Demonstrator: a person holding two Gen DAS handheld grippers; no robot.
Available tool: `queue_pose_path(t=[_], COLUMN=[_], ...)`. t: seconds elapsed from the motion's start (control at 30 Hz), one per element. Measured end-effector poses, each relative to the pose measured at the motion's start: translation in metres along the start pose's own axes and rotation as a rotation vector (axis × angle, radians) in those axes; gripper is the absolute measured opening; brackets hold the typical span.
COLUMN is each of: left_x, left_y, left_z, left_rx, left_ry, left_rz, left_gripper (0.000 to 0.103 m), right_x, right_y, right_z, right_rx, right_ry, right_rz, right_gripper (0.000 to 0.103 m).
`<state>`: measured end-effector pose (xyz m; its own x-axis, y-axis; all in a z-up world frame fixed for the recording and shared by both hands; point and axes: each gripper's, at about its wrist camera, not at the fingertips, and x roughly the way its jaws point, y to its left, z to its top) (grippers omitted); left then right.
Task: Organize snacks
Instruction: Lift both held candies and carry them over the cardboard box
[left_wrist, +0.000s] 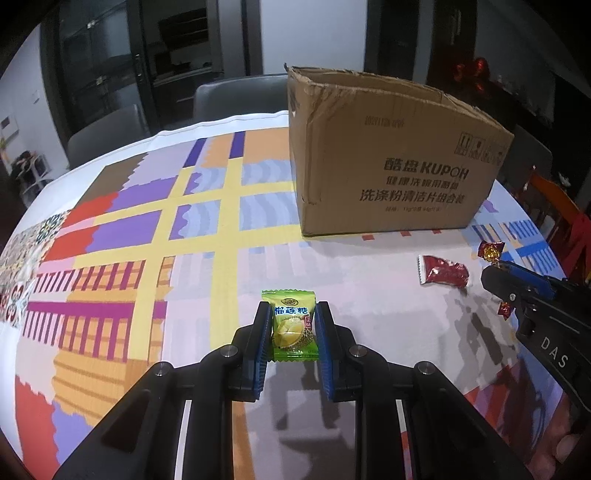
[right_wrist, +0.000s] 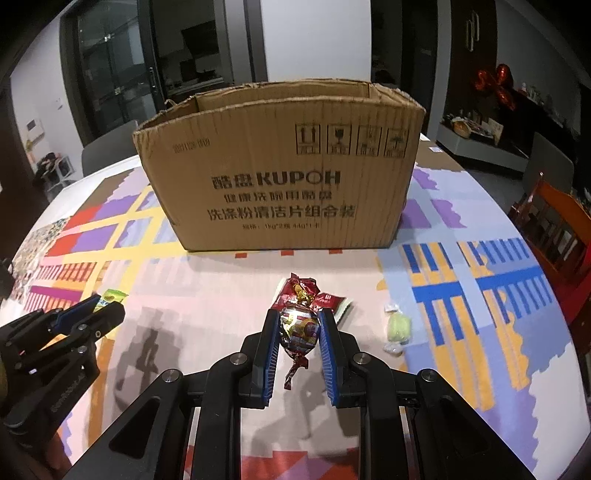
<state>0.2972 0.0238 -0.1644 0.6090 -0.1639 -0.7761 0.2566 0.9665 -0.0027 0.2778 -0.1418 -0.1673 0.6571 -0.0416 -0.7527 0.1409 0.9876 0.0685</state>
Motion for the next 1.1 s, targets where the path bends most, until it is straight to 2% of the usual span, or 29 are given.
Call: queue_pose_path(t=[0.5, 1.1], left_x=[-0.030, -0.056], left_y=[-0.025, -0.041], left_z=[0.017, 0.068], left_rx=[-0.027, -0.028], left_ry=[-0.024, -0.086], left_rz=[0.028, 0.021], left_gripper=[0.024, 0.024], right_x=[-0.025, -0.052], right_y=[-0.021, -0.037], right_z=[0.020, 0.071], right_rx=[-0.039, -0.063], right_ry=[-0.040, -0.119], right_rz=[0.020, 0.035], right_gripper=[0.023, 0.023])
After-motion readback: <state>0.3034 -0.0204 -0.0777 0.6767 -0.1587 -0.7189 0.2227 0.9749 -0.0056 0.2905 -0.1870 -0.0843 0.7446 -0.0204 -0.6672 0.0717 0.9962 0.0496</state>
